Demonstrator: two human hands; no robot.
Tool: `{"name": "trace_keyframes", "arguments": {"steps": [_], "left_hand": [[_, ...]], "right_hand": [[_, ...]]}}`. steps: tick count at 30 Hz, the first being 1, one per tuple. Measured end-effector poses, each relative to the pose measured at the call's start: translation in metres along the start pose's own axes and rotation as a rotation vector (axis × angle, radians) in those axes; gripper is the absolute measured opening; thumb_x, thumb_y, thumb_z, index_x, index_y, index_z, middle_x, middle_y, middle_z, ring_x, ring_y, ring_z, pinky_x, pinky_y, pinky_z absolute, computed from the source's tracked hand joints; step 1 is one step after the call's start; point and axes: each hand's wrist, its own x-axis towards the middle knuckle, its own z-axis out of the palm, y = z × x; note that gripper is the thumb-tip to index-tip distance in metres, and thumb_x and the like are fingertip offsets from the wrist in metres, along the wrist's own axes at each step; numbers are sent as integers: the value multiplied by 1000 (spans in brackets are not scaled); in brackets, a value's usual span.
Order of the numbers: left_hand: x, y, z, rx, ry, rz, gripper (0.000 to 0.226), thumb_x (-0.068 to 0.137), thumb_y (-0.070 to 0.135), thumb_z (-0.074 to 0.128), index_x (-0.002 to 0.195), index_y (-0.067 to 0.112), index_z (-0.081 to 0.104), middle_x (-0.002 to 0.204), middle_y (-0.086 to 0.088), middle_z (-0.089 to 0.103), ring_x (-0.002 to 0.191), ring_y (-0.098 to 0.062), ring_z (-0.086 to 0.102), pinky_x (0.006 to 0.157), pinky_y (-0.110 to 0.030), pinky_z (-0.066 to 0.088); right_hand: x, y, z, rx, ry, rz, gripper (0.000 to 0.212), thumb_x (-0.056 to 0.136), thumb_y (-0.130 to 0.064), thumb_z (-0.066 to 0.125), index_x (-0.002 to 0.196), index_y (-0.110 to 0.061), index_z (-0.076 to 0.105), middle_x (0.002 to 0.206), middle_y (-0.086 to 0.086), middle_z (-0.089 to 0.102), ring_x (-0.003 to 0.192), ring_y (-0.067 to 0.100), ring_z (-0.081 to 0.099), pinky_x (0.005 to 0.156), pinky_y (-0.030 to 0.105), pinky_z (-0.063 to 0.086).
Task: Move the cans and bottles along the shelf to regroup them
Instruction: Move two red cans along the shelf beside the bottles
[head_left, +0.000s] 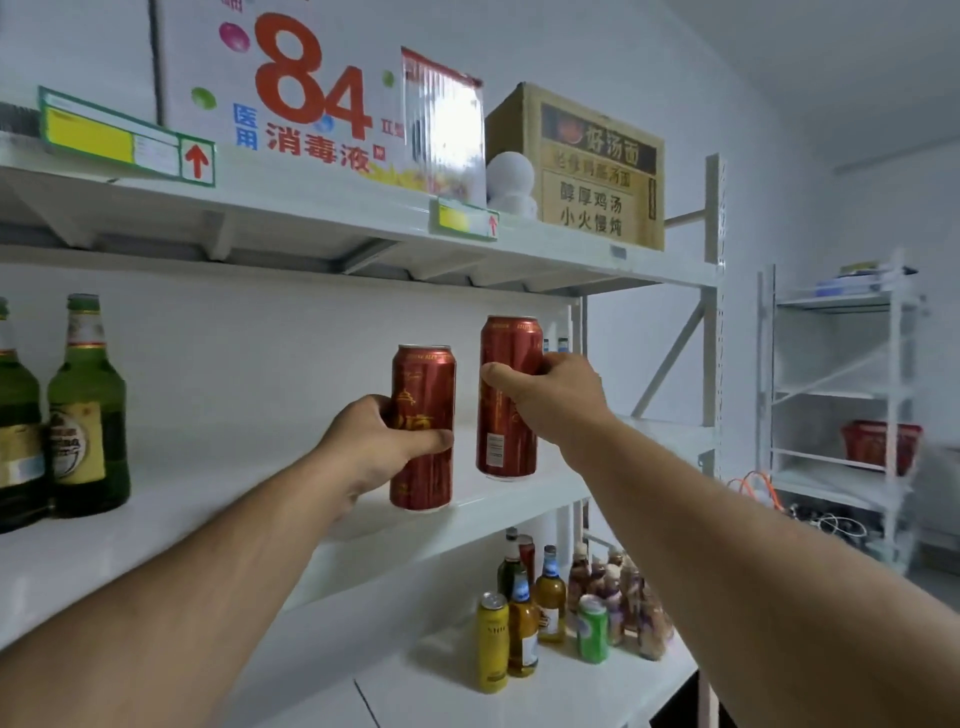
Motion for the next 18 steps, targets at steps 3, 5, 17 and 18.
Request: {"name": "trace_keyframes", "arguments": {"steps": [3,5,17,18], "left_hand": [[10,15,36,-6,-1,0,52,71,36,93,115,22,68,108,0,75,103,-24,71,102,-49,55],[18,24,60,-5,7,1,51,72,35,93,113,23,67,108,0,74,102,-23,71,102,-48,55],[74,54,169,6,62,-39,48,71,32,94,109,24,67,106,0,76,100,-22,72,101,-48,56],[80,54,175,10,63,-41,47,71,32,94,109,25,67,106,0,76,100,-22,73,101,-48,56]], "right_hand": [[20,17,-29,18,-18,-6,38,79,-45,79,104,-18,68,88,-1,71,78,14,69,73,32,57],[36,30,-47,13,-35,-17,36,80,-44,78,103,-18,68,87,-1,71,79,15,70,74,32,58],[130,101,-109,58,-110,-32,34,78,-45,80,97,-20,68,86,1,72,82,19,71,83,41,60],[138,107,-109,64,-112,-28,36,77,-45,81,99,-19,68,88,1,72,83,19,71,84,42,60]]}}
